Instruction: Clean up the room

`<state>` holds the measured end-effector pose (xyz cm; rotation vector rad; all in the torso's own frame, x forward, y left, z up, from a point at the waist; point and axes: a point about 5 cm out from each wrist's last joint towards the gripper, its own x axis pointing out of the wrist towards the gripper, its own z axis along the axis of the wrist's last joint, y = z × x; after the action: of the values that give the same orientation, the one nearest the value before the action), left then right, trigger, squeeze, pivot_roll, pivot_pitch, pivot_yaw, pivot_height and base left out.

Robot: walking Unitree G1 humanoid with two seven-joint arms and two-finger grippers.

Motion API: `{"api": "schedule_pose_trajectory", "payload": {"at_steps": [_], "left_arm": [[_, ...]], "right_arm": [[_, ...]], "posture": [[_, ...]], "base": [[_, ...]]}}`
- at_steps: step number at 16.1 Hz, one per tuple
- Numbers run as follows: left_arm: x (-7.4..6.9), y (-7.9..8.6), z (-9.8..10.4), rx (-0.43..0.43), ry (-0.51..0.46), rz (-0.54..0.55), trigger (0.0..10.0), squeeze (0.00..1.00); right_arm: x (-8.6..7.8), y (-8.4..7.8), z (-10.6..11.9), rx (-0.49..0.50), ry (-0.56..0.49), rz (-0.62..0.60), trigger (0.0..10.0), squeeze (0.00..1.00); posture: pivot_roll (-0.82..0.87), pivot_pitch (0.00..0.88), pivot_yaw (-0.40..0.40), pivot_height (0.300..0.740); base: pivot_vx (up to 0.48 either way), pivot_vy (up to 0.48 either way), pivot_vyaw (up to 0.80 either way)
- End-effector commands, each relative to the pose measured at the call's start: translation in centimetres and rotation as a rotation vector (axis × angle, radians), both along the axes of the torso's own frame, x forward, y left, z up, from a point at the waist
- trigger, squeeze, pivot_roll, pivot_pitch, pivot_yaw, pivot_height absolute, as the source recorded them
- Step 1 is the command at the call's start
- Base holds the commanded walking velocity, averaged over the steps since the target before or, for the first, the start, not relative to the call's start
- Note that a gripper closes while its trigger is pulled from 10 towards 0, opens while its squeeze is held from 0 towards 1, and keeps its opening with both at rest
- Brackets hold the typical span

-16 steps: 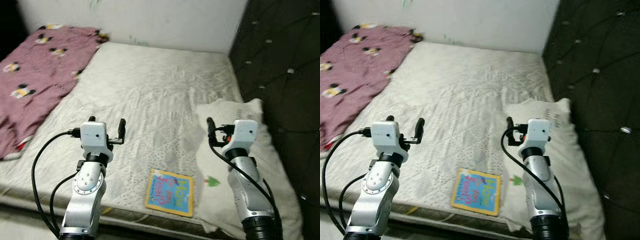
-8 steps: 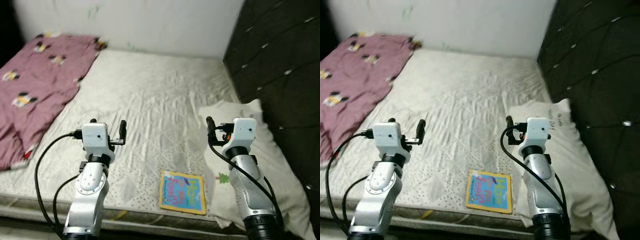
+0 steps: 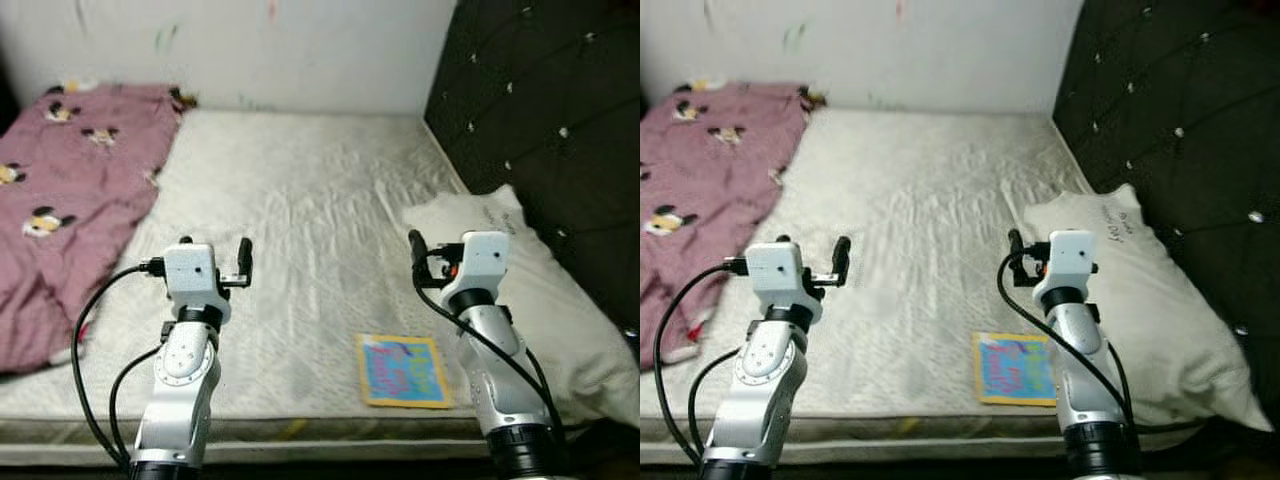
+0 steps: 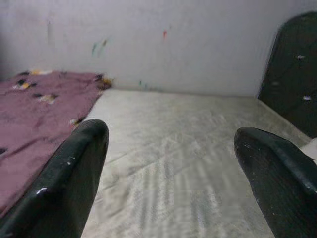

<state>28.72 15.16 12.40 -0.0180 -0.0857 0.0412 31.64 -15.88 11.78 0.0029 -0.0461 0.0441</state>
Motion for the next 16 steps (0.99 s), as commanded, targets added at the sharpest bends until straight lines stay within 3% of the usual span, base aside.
{"api": "schedule_pose_trajectory", "payload": {"at_steps": [1, 16], "left_arm": [[-0.04, 0.95, -0.20, -0.004, 0.013, 0.035, 10.0, 0.00], [0.12, 1.07, 0.02, -0.026, 0.003, 0.059, 10.0, 0.00]], "right_arm": [[0.21, 1.01, 0.45, 0.000, -0.015, 0.037, 10.0, 0.00], [0.43, 1.11, 0.26, -0.039, -0.014, 0.051, 10.0, 0.00]], "posture": [[-0.05, 0.009, -0.047, 0.740], [-0.05, 0.012, -0.049, 0.740]], "base": [[0.000, 0.480, 0.00], [0.000, 0.480, 0.00]]}}
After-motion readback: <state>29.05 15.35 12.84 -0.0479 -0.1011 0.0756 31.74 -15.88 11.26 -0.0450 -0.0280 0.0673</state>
